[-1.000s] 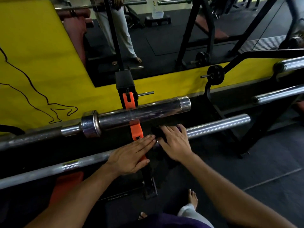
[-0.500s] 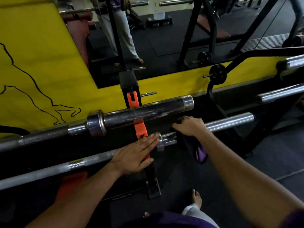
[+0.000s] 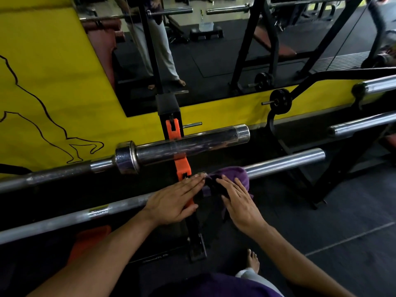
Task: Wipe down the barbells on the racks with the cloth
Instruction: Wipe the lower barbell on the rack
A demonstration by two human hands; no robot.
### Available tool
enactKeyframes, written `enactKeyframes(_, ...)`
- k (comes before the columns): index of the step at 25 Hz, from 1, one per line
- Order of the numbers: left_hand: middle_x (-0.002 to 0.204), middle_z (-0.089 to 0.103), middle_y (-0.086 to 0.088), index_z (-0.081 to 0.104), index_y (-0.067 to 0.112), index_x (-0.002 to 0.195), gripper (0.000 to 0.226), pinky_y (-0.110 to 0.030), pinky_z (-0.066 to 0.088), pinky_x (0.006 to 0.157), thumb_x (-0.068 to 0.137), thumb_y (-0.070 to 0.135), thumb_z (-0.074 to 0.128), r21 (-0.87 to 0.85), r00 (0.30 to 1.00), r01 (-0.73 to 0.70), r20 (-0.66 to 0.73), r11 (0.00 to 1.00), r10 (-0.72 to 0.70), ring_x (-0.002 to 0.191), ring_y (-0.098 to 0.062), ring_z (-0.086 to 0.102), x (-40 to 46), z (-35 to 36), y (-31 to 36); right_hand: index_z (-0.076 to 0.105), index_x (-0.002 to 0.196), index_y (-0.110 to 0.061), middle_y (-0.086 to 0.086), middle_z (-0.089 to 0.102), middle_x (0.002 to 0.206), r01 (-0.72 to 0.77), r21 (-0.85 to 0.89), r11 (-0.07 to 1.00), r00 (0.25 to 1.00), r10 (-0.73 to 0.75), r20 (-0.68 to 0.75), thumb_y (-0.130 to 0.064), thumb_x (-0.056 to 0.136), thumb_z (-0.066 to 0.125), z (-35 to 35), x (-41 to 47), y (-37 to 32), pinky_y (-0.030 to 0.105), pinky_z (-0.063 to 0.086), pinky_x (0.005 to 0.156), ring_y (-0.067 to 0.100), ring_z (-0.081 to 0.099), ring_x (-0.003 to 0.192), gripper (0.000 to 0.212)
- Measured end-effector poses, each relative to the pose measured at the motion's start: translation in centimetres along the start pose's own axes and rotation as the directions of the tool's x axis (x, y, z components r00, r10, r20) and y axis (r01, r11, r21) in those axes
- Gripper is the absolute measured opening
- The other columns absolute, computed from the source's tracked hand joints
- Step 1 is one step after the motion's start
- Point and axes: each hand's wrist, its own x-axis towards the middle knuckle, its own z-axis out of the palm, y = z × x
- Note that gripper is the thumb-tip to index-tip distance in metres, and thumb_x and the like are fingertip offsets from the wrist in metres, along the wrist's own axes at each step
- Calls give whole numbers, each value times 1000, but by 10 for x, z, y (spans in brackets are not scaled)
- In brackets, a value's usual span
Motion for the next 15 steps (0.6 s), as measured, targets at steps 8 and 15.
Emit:
enactKeyframes(8, 171, 2, 3, 11, 19, 163, 71, -36, 24, 125, 106, 46, 42, -89, 1000, 4, 2, 996, -4, 156, -8, 3, -1, -5, 1, 42, 138, -44, -28, 61, 123, -337, 374, 864, 934, 356, 19, -14, 105, 47, -25, -61, 6, 6, 43, 85, -10, 58, 110, 44)
enactKeyframes(15, 162, 27, 17, 26, 34, 159, 70, -32, 33, 120, 97, 60, 48, -396, 953, 215, -116, 893, -281, 146, 4, 24, 13, -12, 67, 57, 121, -30, -7, 67, 113, -376, 661, 649, 865, 501, 1, 5, 97, 50, -59, -72, -5, 29, 49, 87, 11, 64, 103, 43)
